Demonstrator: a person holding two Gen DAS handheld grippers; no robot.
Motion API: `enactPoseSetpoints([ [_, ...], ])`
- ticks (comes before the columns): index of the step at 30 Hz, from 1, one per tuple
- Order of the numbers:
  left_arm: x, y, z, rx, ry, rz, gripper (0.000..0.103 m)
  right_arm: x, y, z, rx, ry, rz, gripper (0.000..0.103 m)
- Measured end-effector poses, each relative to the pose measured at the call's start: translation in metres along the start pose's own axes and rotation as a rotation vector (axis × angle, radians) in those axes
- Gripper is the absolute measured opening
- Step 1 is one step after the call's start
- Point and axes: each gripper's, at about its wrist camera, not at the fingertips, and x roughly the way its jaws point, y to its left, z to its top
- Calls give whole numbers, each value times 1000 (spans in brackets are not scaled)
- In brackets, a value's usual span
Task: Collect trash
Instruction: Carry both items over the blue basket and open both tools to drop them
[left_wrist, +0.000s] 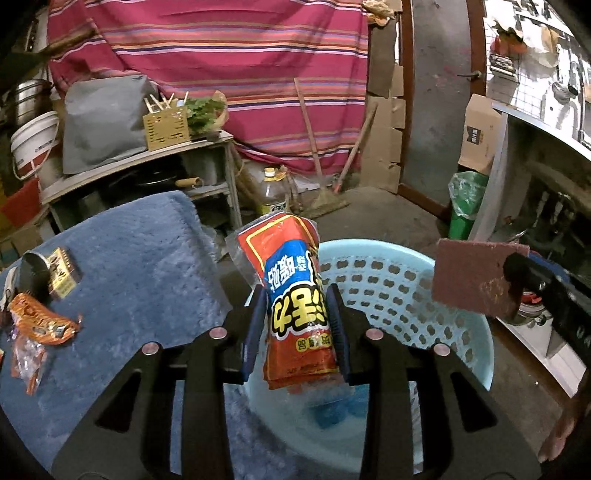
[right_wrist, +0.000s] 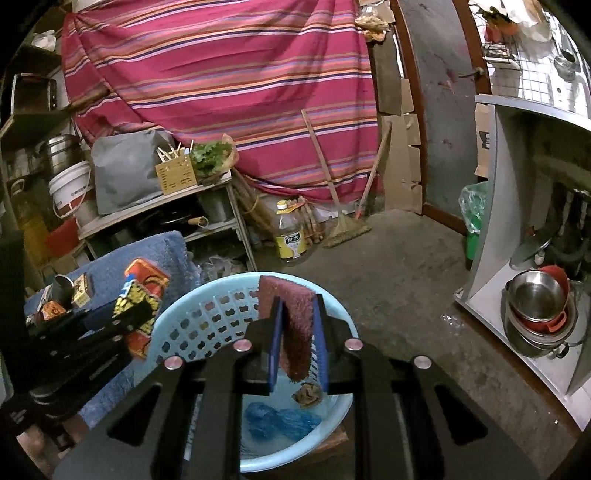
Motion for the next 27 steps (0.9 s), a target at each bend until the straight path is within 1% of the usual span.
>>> enactPoseSetpoints([
  [3,-2,-2,6,3,-24,5,39,1,3,-1,-6,3,4,17],
  [6,-11,2,12,-7,-60,6,51,3,7,-1,-14,5,3,17],
  [8,-17,6,14,-13,-77,21,60,4,9,-2,-20,5,0,17],
  [9,-21,10,15,-17,-86,32,62,5,10,-2,-22,5,-1,17],
  [11,-30,21,14,-39,-104,51,72,7,13,-3,-29,6,-3,17],
  [12,-37,30,12,-59,-112,57,75,8,15,-3,-33,7,-4,17],
  [13,-40,36,11,-71,-115,63,81,9,18,-3,-38,8,-6,17],
  [16,-52,54,8,-93,-123,100,87,15,27,-5,-61,17,-18,18],
  [17,-55,59,6,-98,-123,107,90,18,31,-5,-70,20,-26,20],
  [19,-64,72,2,-113,-128,130,93,22,38,-6,-88,24,-47,20],
  [20,-68,79,1,-120,-129,140,95,25,42,-6,-100,33,-60,24],
  [21,-71,86,0,-126,-128,148,96,27,44,-6,-106,39,-64,37],
  [22,-76,95,-2,-133,-124,159,97,28,48,-7,-112,46,-75,54],
  [23,-80,103,-3,-137,-122,169,97,30,51,-9,-122,52,-96,60],
  [24,-83,111,-5,-142,-120,181,97,31,54,-9,-132,55,-109,62],
  [26,-93,134,-10,-148,-114,213,97,36,56,-12,-154,79,-134,62],
  [27,-97,143,-13,-151,-112,231,97,37,56,-13,-156,84,-139,65],
])
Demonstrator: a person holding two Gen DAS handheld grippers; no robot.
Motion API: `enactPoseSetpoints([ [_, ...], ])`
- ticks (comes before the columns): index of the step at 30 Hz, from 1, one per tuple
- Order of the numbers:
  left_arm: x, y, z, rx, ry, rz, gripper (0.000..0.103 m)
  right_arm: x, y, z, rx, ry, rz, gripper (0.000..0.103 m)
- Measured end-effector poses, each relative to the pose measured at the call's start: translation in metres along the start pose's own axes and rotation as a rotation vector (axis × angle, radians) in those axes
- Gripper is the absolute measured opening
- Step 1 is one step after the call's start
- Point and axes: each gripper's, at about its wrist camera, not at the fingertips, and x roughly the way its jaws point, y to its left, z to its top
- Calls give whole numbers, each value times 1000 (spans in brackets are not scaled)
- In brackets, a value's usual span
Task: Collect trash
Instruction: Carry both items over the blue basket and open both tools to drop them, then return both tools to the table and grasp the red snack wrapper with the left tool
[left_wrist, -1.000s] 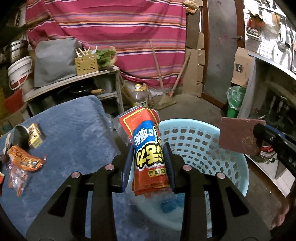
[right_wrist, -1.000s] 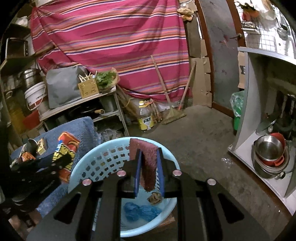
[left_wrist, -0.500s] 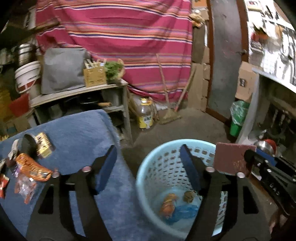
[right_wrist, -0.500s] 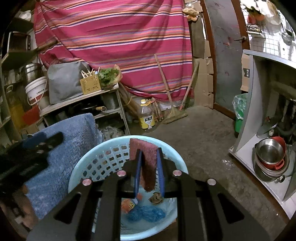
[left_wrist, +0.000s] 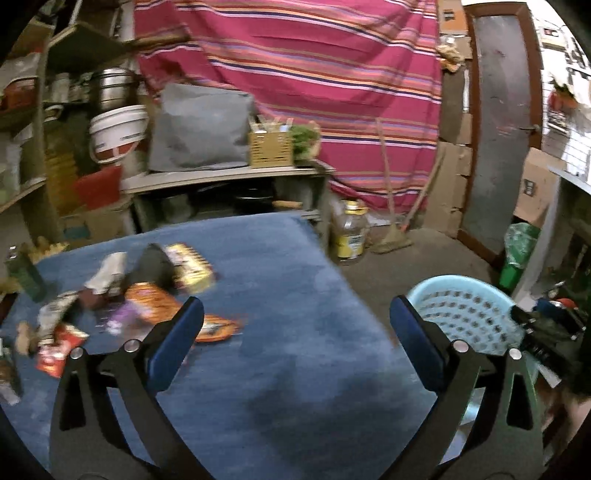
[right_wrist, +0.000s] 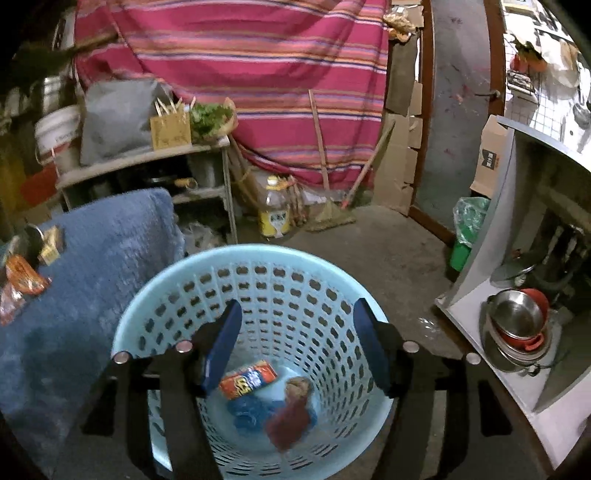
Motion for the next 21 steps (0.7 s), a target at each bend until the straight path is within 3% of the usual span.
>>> enactPoseSetpoints([
  [3,-6,42,-4,-14,7,73,97,-5,1,1,7,-15,-7,75],
  [8,-10,99,-16,-34,9,191,97,-24,18,11,25,-72,45,81],
  [15,-5,163,-43,-78,51,276,97,-39,89,15,-22,-112,177,84],
  [21,-1,212,-60,-100,110,331,97,-38,166,7,-92,-88,306,85],
])
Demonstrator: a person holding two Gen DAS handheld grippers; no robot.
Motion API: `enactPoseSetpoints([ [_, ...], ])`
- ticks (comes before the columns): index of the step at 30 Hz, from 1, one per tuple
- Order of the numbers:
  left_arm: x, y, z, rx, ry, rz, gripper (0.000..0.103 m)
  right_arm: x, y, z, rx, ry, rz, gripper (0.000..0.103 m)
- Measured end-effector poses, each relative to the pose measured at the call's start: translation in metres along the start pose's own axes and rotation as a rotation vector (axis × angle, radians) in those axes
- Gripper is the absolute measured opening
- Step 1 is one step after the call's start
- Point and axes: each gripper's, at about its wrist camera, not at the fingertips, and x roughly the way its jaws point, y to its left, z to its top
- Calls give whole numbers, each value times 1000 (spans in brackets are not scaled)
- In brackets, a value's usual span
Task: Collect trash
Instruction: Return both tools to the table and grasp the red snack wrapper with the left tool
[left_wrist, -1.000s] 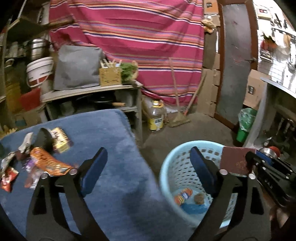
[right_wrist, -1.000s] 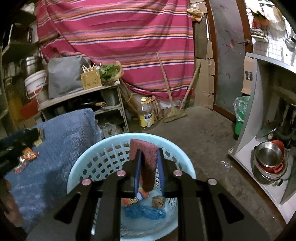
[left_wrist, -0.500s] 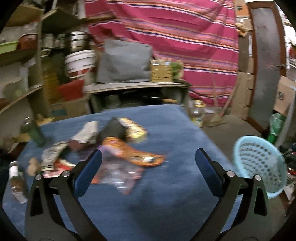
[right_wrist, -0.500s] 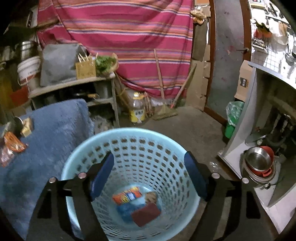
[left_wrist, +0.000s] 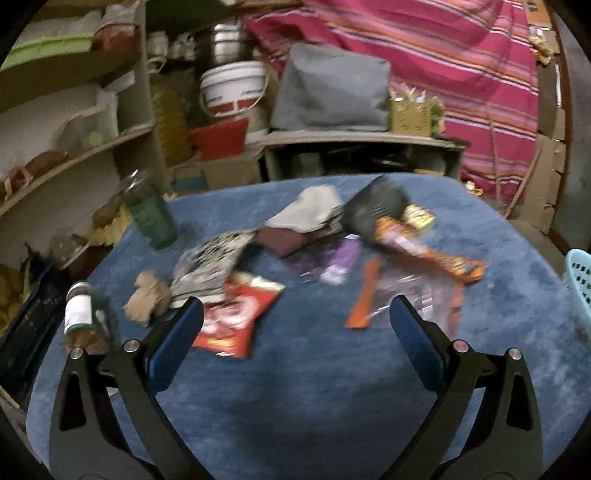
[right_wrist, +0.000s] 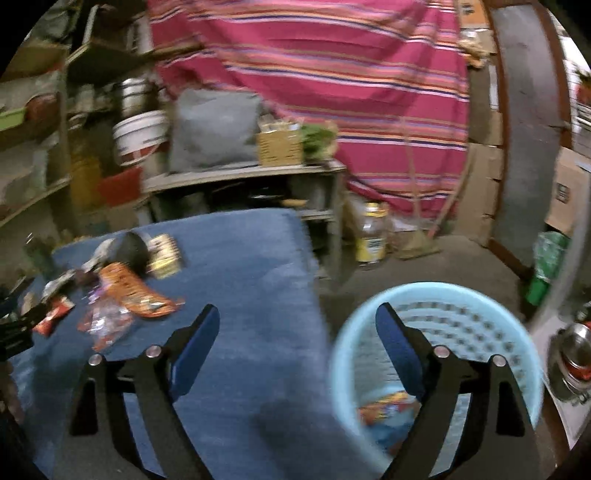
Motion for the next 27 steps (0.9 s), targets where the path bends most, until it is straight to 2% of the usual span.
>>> enactPoseSetpoints([
  [5,24,38,-8,-16,86,39,97,20,56,-6,-36,40,88,85],
  [8,42,62,-12,-65,149,30,97,33,85,-10,-60,64,125,85],
  [12,63,79,-10,-113,200,-2,94,45,104,-15,-94,87,130,85],
  [16,78,73,-5,-73,220,-11,93,58,110,-16,-95,117,117,85],
  [18,87,69,-4,-53,246,-25,90,64,107,-15,-77,134,116,85],
  [19,92,70,-5,-52,265,-42,85,66,105,-14,-68,142,115,85],
  [20,98,69,-6,-52,292,-64,75,67,104,-14,-63,145,114,85],
  [21,102,70,-7,-55,314,-75,70,68,104,-14,-60,149,114,85],
  [23,101,71,-7,-62,302,-82,62,68,105,-15,-65,153,112,85],
  [24,99,71,-7,-59,295,-87,62,68,107,-15,-72,152,109,85],
  [25,96,70,-8,-54,284,-82,55,67,109,-15,-79,149,106,85],
  [26,95,68,-8,-48,280,-79,44,65,110,-15,-87,143,105,85],
  [27,92,68,-9,-42,276,-77,40,63,111,-15,-92,139,104,85],
])
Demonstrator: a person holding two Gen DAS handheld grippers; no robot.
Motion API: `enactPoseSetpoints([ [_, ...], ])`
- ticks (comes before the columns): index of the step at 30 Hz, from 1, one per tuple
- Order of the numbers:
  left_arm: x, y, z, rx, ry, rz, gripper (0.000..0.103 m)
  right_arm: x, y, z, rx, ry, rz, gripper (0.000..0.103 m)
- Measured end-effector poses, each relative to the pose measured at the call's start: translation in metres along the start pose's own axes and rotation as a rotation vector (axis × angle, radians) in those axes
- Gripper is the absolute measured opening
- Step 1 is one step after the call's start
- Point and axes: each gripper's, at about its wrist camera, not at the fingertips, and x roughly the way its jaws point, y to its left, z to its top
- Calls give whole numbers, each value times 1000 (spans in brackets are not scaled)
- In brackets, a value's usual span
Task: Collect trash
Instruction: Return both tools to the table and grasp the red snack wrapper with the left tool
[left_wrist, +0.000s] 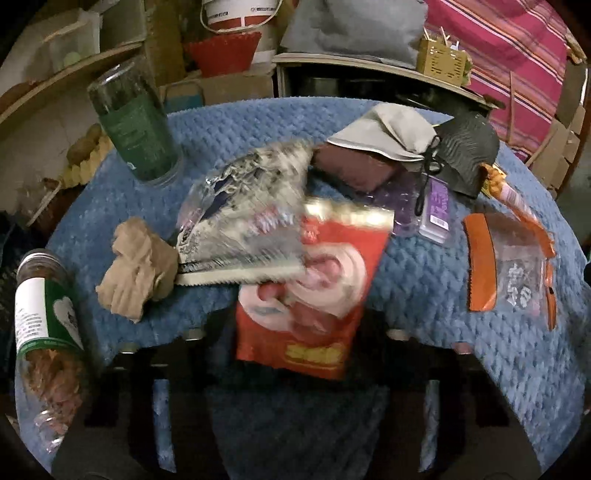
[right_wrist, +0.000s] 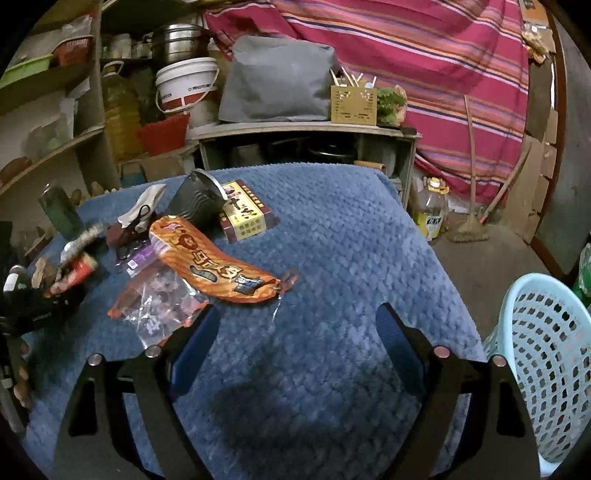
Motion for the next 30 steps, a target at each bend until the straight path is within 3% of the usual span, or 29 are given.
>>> enactPoseSetpoints([
  [3,-10,-3,-4,6,-29,21,24,-6,4,0,-14,-9,1,85],
  [5,-20,-6,-9,9,-38,29,2,-8,5,0,-23,-11,7,85],
  [18,-99,2,-22,26,-175,96,2,-4,46,-3,-72,22,46,85],
  [25,-99,28,-21,-22,-170,93,2,19,77,1,-82,77,73,85],
  [30,-97,44,-25,-27,-154,120,2,39,98,0,-151,138,25,85],
])
